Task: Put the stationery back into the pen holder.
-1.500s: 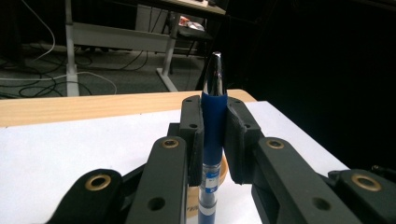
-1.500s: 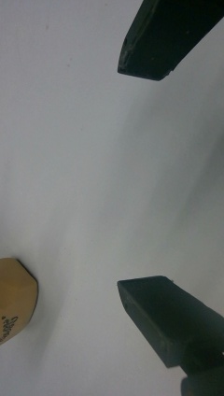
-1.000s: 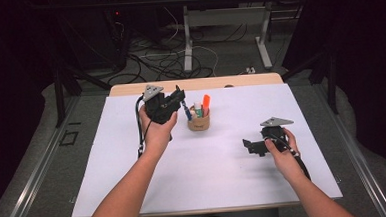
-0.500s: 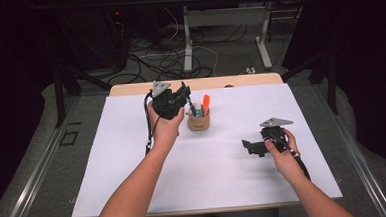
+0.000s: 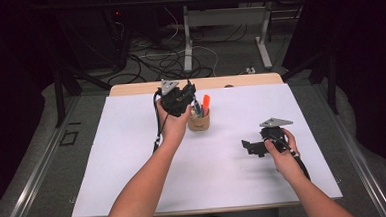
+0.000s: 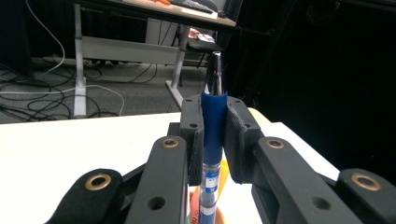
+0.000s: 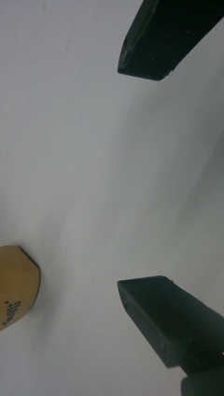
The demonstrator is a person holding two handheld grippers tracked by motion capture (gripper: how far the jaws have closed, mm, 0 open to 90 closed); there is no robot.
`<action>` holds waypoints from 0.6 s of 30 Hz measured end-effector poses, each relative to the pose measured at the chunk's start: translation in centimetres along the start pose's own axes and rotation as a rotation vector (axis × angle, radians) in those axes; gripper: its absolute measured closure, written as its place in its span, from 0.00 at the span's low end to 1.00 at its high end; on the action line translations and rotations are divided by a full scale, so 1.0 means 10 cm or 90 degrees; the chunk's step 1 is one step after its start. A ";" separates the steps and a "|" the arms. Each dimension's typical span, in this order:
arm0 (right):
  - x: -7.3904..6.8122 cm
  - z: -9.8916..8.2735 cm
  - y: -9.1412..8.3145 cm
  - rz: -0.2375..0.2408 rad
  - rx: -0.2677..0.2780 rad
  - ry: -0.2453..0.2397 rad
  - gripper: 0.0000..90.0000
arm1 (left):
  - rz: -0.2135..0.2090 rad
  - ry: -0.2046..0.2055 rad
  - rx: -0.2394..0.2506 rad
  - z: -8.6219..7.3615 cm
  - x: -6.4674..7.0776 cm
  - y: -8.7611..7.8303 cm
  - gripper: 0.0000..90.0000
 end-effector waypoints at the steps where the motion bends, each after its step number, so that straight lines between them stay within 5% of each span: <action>1: 0.00 0.00 0.00 0.001 0.000 0.000 0.00 | 0.001 0.005 -0.001 -0.01 0.00 0.02 0.88; 18: -0.03 -0.02 0.01 0.011 -0.005 0.002 0.00 | 0.012 -0.004 -0.017 -0.18 0.05 0.18 0.88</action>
Point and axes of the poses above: each handheld gripper's, and its own axes: y roughly forward along the jaws, z roughly out of its top, x roughly to its right, the point moved 8 cm from there along y, roughly forward along the jaws, and after that the axes turned 14 degrees about y, right-handed, at the moved point
